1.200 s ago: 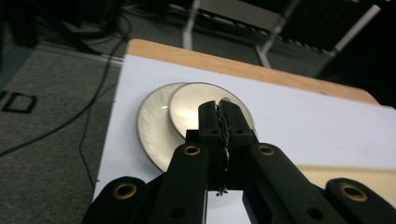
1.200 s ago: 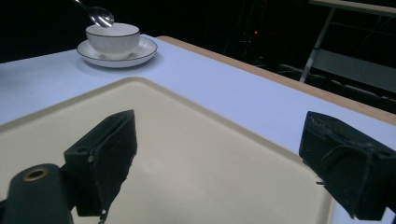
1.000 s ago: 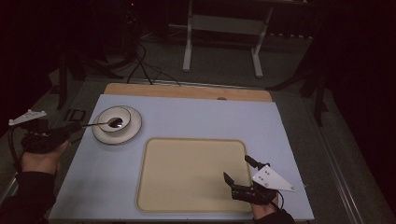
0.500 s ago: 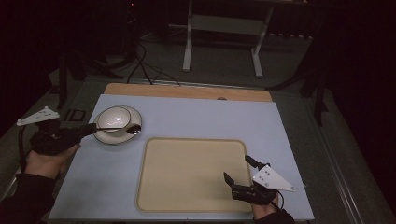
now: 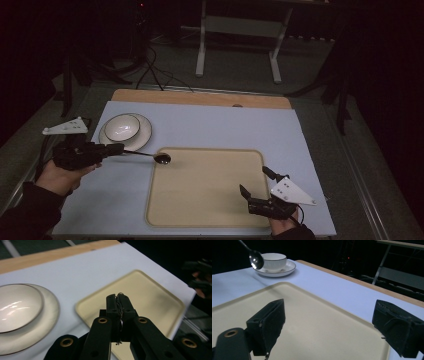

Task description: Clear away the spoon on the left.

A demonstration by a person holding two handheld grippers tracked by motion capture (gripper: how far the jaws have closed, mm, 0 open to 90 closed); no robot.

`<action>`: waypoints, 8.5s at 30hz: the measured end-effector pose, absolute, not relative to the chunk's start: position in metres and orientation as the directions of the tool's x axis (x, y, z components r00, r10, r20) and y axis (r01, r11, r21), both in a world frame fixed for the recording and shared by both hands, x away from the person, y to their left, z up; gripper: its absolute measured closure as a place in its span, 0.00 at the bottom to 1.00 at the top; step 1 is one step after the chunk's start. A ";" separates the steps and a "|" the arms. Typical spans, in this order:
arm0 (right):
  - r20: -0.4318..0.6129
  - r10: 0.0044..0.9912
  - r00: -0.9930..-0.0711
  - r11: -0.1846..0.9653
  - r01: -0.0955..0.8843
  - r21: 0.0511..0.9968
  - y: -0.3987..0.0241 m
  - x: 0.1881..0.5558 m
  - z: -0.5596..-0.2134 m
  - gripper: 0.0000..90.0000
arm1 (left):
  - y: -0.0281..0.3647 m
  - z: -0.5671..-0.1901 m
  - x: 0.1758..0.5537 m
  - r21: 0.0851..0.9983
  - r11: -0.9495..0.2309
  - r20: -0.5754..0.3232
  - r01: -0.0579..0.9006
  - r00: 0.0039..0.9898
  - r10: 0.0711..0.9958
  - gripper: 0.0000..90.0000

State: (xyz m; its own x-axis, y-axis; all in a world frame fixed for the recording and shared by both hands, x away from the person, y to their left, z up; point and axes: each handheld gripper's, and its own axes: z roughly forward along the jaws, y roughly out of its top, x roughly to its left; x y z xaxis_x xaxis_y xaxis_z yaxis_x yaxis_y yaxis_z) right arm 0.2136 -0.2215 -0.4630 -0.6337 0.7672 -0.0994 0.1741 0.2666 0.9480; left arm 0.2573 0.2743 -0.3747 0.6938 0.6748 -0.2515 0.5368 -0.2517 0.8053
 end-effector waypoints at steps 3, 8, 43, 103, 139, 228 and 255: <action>-0.098 0.767 -0.634 0.266 0.176 0.948 -0.222 0.214 -0.463 0.13 | 0.266 -0.375 0.258 0.792 -0.295 -0.249 0.534 0.725 0.641 0.99; -0.098 0.766 -0.635 0.266 0.174 0.948 -0.222 0.214 -0.463 0.13 | 0.253 -0.376 0.262 0.770 -0.359 -0.258 0.528 0.771 0.583 0.99; -0.092 0.763 -0.640 0.265 0.180 0.947 -0.223 0.214 -0.463 0.13 | 0.157 -0.405 0.286 0.533 -0.708 -0.302 0.463 0.886 0.352 0.99; -0.081 0.757 -0.648 0.262 0.188 0.947 -0.225 0.216 -0.464 0.13 | 0.082 -0.509 0.372 0.613 -0.445 -0.418 0.653 0.746 0.519 0.88; -0.080 0.751 -0.656 0.266 0.189 0.945 -0.224 0.217 -0.465 0.13 | 0.058 -0.532 0.376 0.649 -0.424 -0.291 0.632 0.721 0.629 0.71; -0.086 0.755 -0.650 0.279 0.201 0.939 -0.222 0.218 -0.467 0.13 | 0.194 -0.457 0.231 0.884 -0.268 -0.163 0.383 0.790 0.591 0.02; -0.082 0.748 -0.659 0.282 0.204 0.937 -0.224 0.217 -0.467 0.13 | 0.194 -0.496 0.226 0.901 -0.240 -0.136 0.362 0.760 0.636 0.02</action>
State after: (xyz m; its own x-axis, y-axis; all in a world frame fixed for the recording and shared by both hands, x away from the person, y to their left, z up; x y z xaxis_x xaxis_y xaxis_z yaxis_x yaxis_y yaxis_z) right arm 0.2172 -0.2242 -0.4672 -0.6589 0.7478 -0.0819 0.2039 0.2822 0.9374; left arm 0.2257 0.1945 -0.4965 0.7600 0.6355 -0.1361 0.3620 -0.2400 0.9007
